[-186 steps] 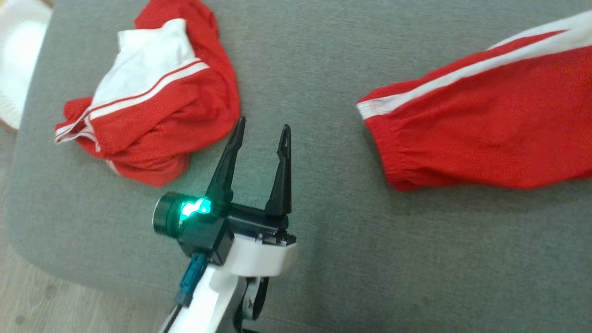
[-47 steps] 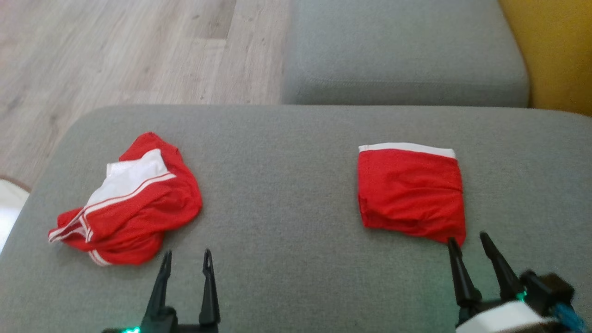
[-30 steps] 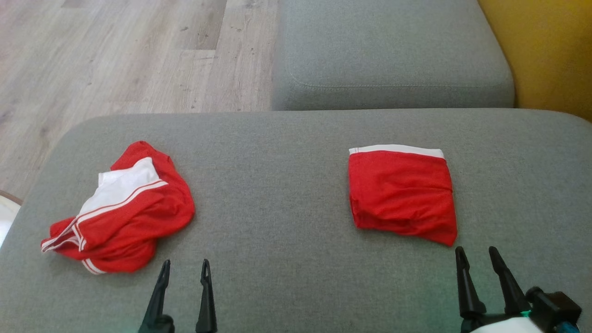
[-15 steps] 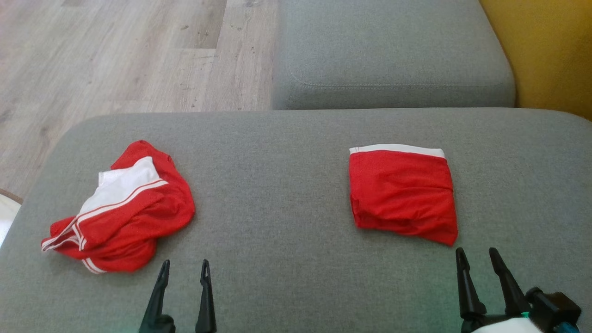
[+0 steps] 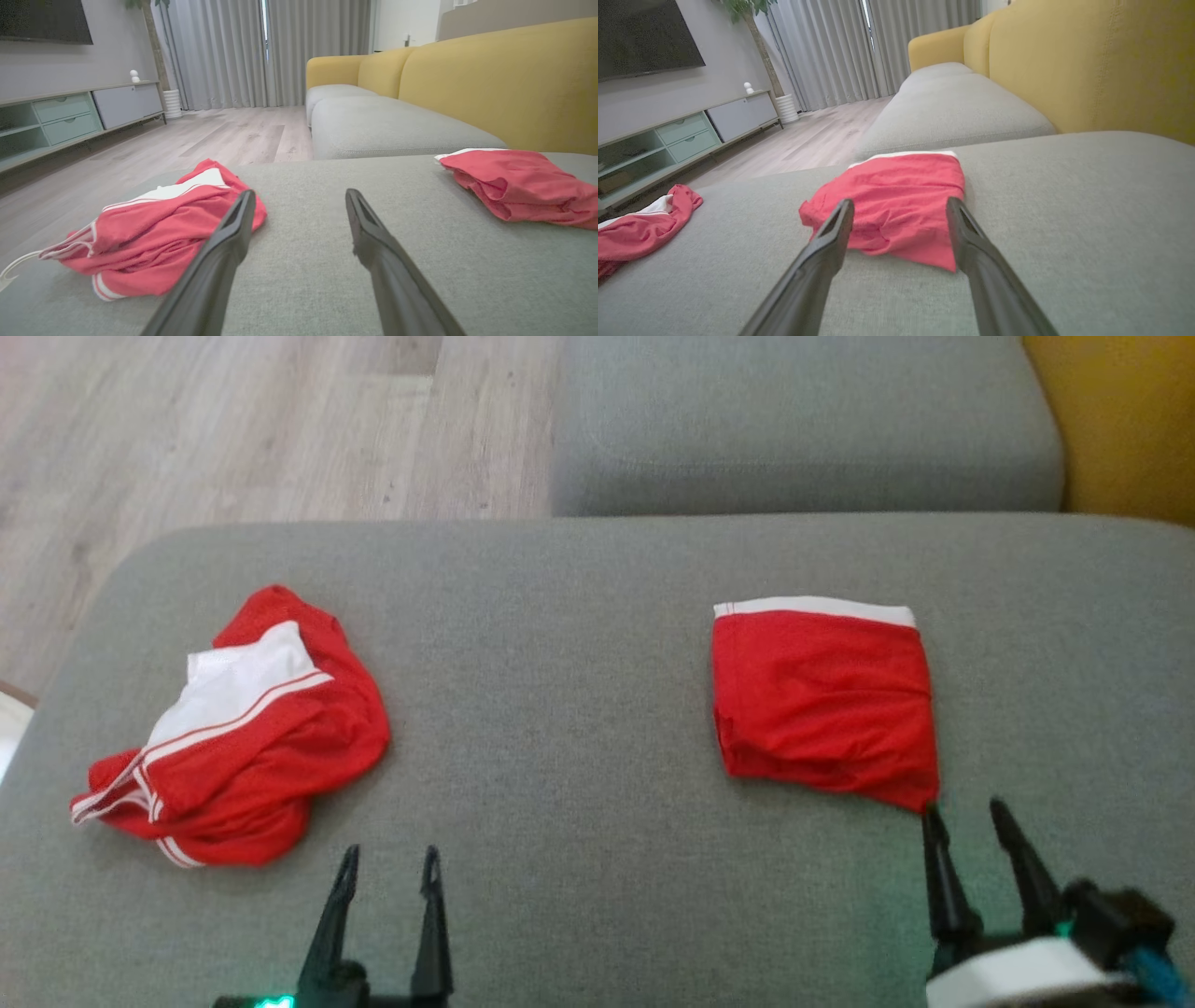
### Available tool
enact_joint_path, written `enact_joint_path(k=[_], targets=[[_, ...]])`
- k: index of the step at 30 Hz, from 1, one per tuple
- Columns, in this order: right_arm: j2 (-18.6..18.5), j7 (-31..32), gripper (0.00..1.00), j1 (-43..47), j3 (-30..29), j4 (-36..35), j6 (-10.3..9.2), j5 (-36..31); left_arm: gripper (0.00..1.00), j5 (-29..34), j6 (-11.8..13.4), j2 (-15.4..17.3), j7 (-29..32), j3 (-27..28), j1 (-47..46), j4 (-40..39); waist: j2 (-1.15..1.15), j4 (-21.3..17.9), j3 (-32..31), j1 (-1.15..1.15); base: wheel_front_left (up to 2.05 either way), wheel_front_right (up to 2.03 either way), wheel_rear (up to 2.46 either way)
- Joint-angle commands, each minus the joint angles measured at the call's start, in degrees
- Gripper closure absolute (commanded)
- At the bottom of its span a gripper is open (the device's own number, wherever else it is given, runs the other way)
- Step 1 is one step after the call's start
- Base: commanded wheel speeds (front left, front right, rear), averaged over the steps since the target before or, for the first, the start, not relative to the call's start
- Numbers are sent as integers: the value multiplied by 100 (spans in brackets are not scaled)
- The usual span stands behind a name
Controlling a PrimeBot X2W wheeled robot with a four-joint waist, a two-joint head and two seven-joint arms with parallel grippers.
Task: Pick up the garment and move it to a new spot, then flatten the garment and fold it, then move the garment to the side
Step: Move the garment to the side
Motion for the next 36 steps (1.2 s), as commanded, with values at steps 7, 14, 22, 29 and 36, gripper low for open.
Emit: enact_joint_path(k=[7, 14, 22, 29, 36], targets=[[-588, 18, 0, -1285, 241, 477, 37, 338, 0, 103, 48, -29, -30, -116, -659, -411, 0, 29, 641, 0, 0, 0, 0], [-1069, 1287, 0, -2608, -40, 1422, 37, 1086, 0, 57, 124, -29, -30, -385, -1065, -445, 0, 145, 1248, 0, 0, 0, 0], [-1210, 1884, 2, -3019, 123, 1977, 37, 1587, 0, -10, 220, -29, -30, -586, -1310, -395, 0, 299, 1545, 0, 0, 0, 0], [-1309, 1903, 100, -3007, 332, 1949, 37, 1990, 0, -20, 344, -29, -30, -565, -1412, -408, 0, 181, 1713, 0, 0, 0, 0], [-2061, 1983, 100, -3281, 320, 1610, 37, 1815, 0, 82, 319, -29, -30, -485, -1576, -482, 0, -396, 2139, 0, 0, 0, 0]])
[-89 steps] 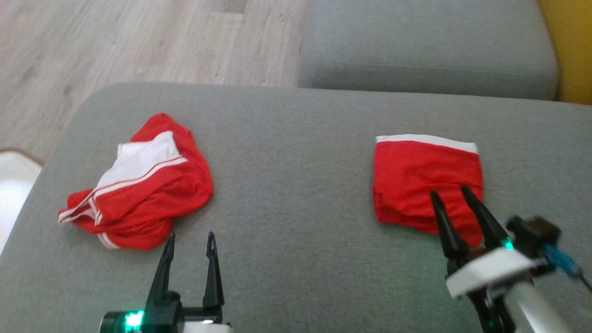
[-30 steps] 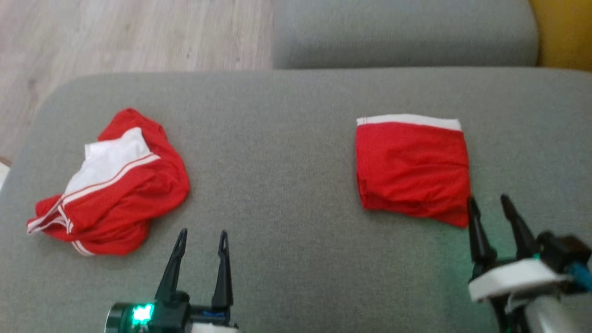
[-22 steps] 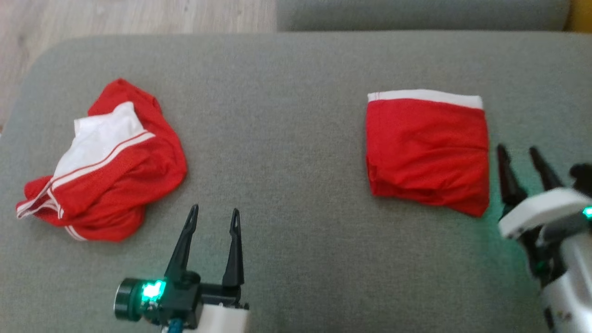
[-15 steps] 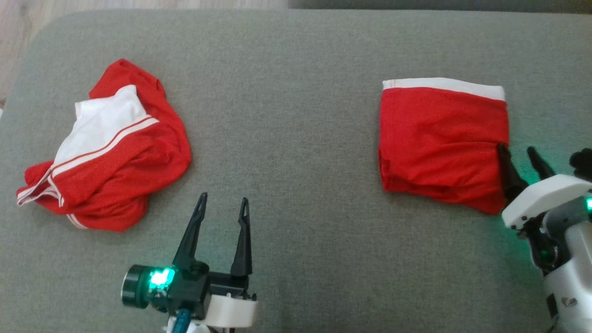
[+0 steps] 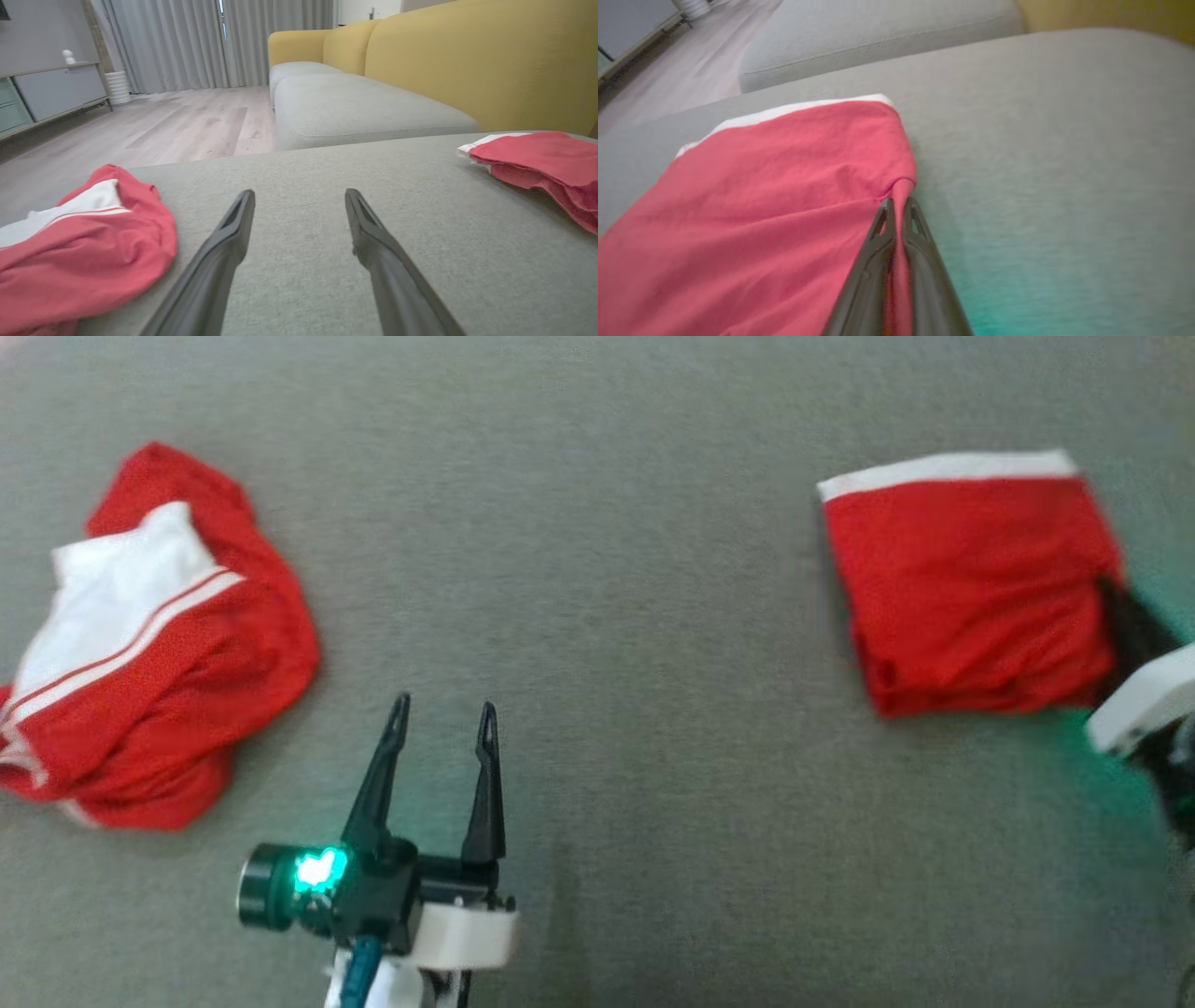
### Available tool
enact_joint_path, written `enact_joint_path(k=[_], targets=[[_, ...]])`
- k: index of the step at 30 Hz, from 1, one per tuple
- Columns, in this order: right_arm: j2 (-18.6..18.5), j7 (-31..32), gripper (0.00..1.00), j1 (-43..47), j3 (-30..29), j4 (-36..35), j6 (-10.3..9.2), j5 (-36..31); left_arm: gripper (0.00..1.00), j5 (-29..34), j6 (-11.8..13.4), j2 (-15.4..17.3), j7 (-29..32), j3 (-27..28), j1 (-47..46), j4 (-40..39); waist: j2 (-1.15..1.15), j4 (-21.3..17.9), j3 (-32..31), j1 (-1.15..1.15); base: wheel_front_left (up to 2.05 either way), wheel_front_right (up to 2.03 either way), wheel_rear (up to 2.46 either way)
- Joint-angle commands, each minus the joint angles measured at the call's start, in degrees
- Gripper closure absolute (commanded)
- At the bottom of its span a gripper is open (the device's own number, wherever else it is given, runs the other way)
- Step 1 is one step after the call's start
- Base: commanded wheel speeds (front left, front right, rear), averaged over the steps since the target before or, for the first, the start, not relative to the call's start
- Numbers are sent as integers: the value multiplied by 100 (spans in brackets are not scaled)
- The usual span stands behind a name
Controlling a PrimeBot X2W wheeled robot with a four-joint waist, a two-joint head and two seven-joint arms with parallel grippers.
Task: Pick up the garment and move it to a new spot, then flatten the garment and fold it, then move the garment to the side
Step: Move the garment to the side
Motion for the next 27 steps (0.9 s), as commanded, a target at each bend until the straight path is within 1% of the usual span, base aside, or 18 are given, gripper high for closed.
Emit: enact_joint_path(k=[1, 5, 9, 13, 16, 17, 18, 22, 27], targets=[[-292, 72, 100, -189, 13, -272, 37, -29, 0, 61, 8, -15, -29, 239, -263, -218, 0, -331, 303, 0, 0, 0, 0], [-854, 285, 100, -320, -96, -557, 37, -12, 0, 168, -79, 22, -29, 261, -494, -259, 0, -713, 702, 0, 0, 0, 0], [-1433, 245, 100, -509, -253, -595, 37, -46, 0, 281, -156, 89, -29, 273, -813, -252, 0, -993, 1081, 0, 0, 0, 0], [-1804, 86, 100, -789, -363, -499, 37, -225, 0, 362, -191, 128, -29, 255, -1082, -260, 0, -1168, 1337, 0, 0, 0, 0], [-1914, -120, 100, -1072, -460, -377, 37, -511, 0, 402, -208, 157, -29, 223, -1213, -242, 0, -1250, 1452, 0, 0, 0, 0], [-1912, -205, 58, -1167, -503, -319, 37, -644, 0, 404, -214, 158, -29, 209, -1242, -225, 0, -1258, 1461, 0, 0, 0, 0], [-1888, -263, 0, -1252, -536, -250, 37, -776, 0, 402, -218, 157, -29, 194, -1265, -204, 0, -1260, 1458, 0, 0, 0, 0], [-1715, -609, 0, -1408, -517, -121, 37, -1367, 0, 338, -222, 128, -29, 117, -1296, -114, 0, -1161, 1260, 0, 0, 0, 0], [-1171, -996, 0, -1196, -354, -140, 37, -1801, 0, 218, -162, 79, -29, 56, -1143, -27, 0, -868, 712, 0, 0, 0, 0]])
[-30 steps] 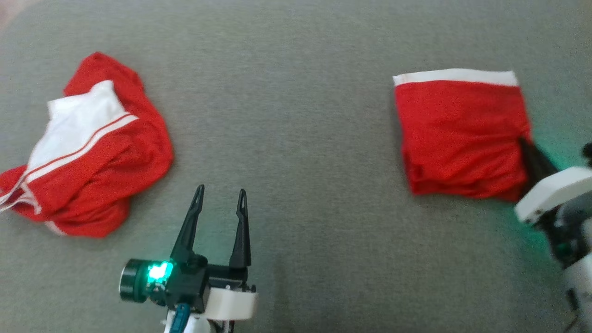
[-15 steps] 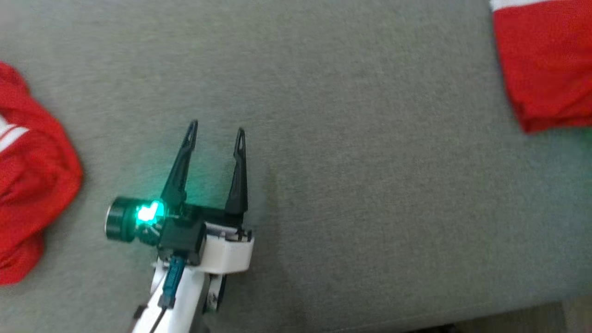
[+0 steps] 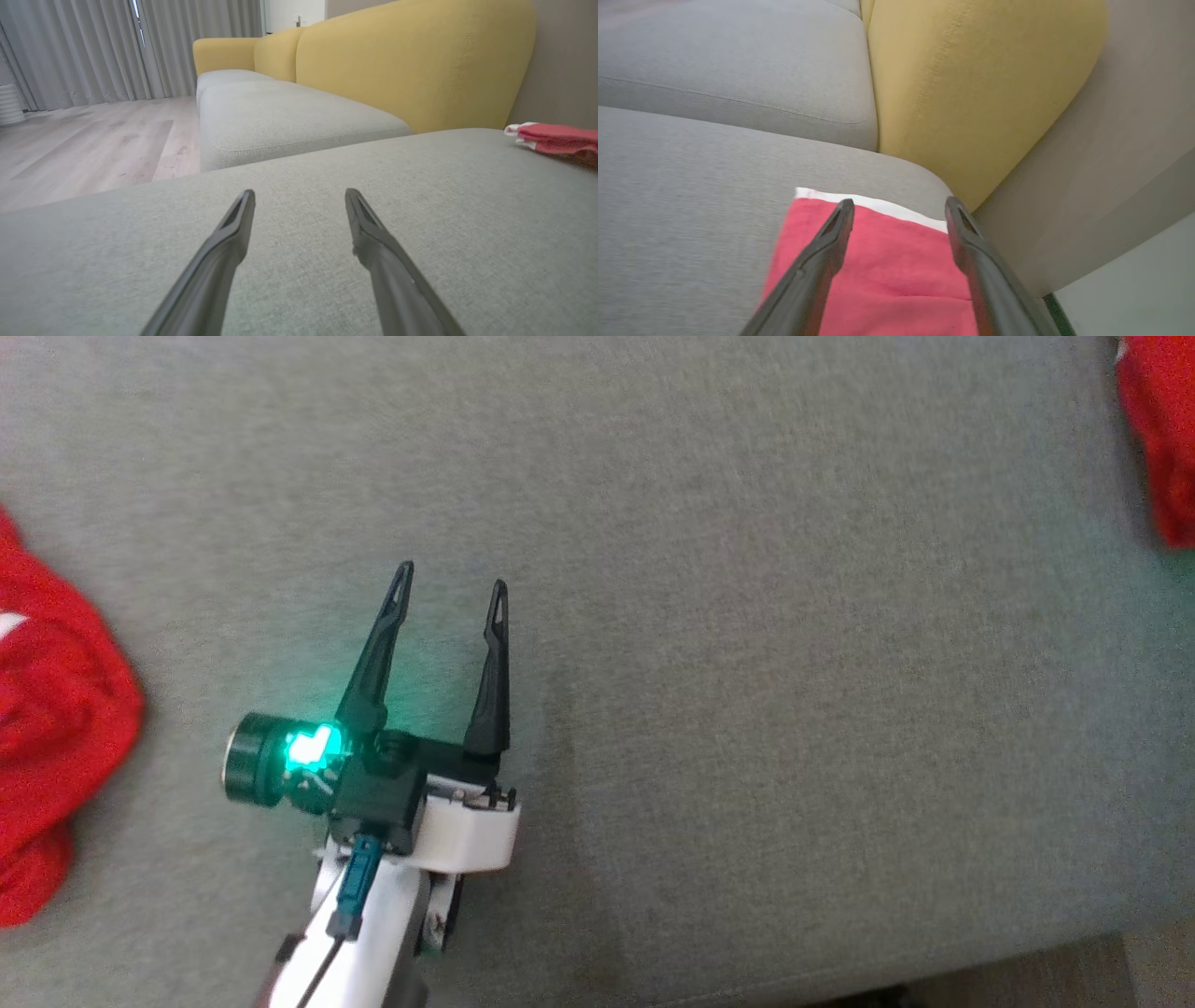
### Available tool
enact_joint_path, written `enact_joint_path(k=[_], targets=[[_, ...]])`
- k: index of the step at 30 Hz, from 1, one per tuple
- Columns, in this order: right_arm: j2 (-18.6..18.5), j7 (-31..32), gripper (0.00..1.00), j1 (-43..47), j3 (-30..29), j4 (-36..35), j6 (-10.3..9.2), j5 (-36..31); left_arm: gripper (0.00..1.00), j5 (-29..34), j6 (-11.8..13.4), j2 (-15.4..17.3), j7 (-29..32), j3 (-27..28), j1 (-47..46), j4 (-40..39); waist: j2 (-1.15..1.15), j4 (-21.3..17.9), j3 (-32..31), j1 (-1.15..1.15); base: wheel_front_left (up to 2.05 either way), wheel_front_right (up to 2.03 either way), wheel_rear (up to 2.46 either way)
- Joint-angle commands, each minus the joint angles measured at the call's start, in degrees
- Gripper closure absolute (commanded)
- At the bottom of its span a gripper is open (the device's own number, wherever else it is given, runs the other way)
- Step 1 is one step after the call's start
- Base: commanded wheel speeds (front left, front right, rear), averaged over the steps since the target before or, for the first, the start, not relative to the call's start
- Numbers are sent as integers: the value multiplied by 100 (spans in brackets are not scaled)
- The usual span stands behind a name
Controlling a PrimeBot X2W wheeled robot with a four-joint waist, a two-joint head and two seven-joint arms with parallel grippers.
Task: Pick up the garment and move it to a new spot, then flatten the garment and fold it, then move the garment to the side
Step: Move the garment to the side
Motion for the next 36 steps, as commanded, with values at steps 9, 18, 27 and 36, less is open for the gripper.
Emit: enact_joint_path(k=[9, 18, 27, 36], targets=[[988, -539, 0, 1215, 721, -450, 37, 163, 0, -333, 137, -61, -28, 173, 700, -10, 0, 791, -1330, 0, 0, 0, 0], [1864, -1084, 0, 2307, 1234, -452, 37, 470, 0, -595, 131, -86, -28, 543, 1303, 64, 0, 1252, -2344, 0, 0, 0, 0], [2710, -1100, 0, 3904, 304, -1951, 37, 51, 0, -589, -51, -91, -28, 808, 1974, -47, 0, 1358, -2918, 0, 0, 0, 0], [2891, -1101, 0, 4664, 99, -2341, 37, -274, 0, -491, -157, -93, -28, 972, 2389, -63, 0, 1361, -3136, 0, 0, 0, 0]])
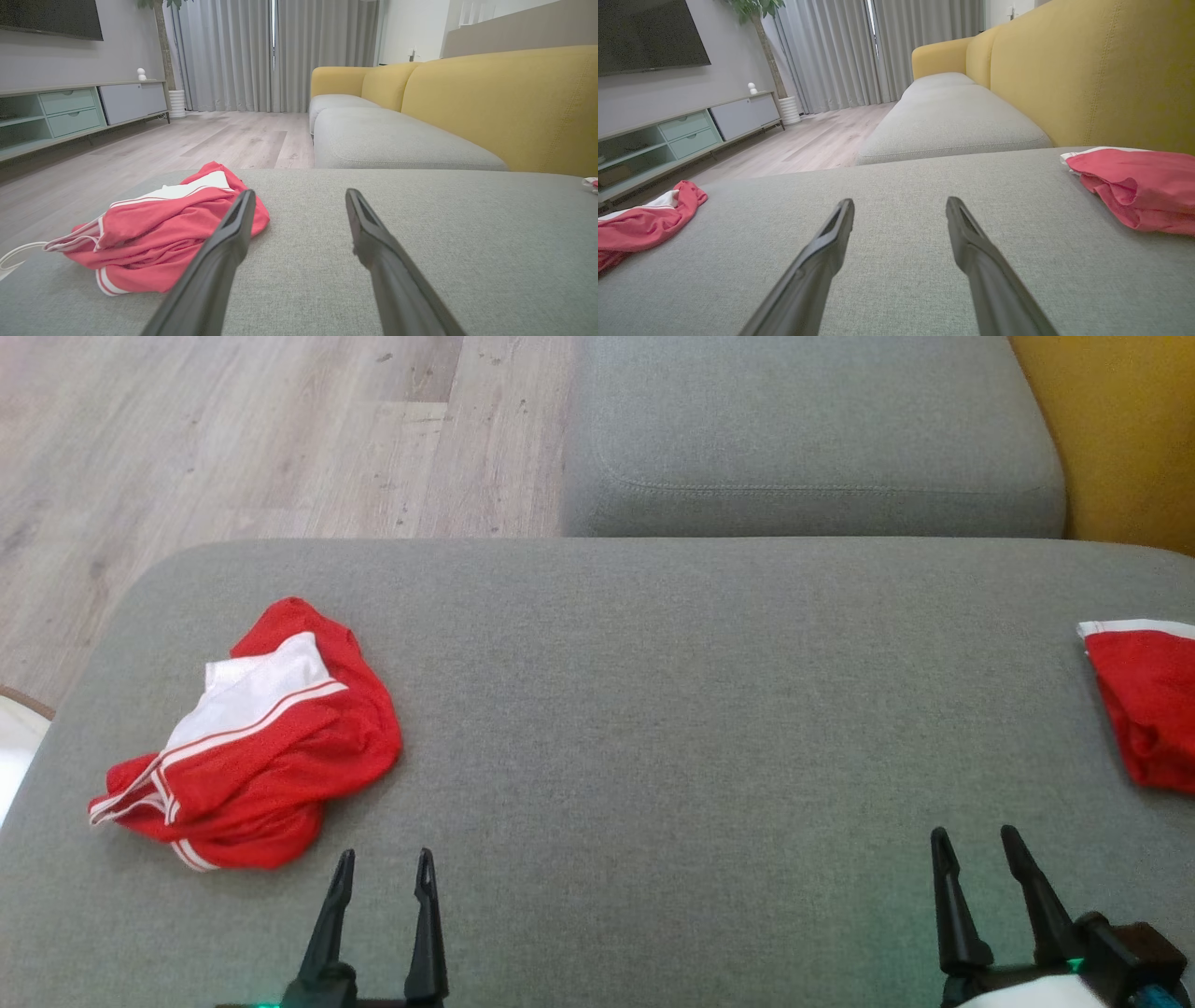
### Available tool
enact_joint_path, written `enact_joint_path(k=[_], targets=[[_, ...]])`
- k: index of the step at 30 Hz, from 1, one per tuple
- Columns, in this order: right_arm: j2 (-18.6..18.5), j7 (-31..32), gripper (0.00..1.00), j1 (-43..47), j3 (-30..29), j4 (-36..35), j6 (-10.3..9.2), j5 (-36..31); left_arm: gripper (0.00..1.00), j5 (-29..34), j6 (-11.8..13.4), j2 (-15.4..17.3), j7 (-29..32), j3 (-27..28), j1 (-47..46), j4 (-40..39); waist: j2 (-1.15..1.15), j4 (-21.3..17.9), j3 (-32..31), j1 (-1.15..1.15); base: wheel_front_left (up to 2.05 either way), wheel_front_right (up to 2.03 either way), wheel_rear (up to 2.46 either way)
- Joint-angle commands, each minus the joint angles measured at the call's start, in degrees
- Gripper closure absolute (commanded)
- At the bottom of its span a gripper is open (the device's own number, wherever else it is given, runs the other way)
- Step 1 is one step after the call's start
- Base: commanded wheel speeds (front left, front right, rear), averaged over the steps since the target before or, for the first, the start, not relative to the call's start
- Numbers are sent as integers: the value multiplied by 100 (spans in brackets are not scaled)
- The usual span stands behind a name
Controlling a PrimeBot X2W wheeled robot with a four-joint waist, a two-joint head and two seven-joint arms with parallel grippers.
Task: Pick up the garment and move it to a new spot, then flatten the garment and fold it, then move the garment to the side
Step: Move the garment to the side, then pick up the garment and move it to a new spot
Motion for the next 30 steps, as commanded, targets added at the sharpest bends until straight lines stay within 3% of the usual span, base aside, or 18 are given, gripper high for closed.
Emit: enact_joint_path(k=[1, 18, 30], targets=[[-24, -63, 0, -152, 75, -231, 37, -44, 0, 72, -21, -25, -29, 222, -199, -206, 0, -4, -6, 0, 0, 0, 0], [80, -63, 0, -78, -6, -253, 37, -143, 0, 190, -74, -25, -29, 282, -238, -124, 0, 124, -74, 0, 0, 0, 0], [159, -63, 0, -222, 51, -359, 37, -246, 0, 225, -57, -26, -29, 367, -371, -175, 0, 988, 116, 0, 0, 0, 0]])
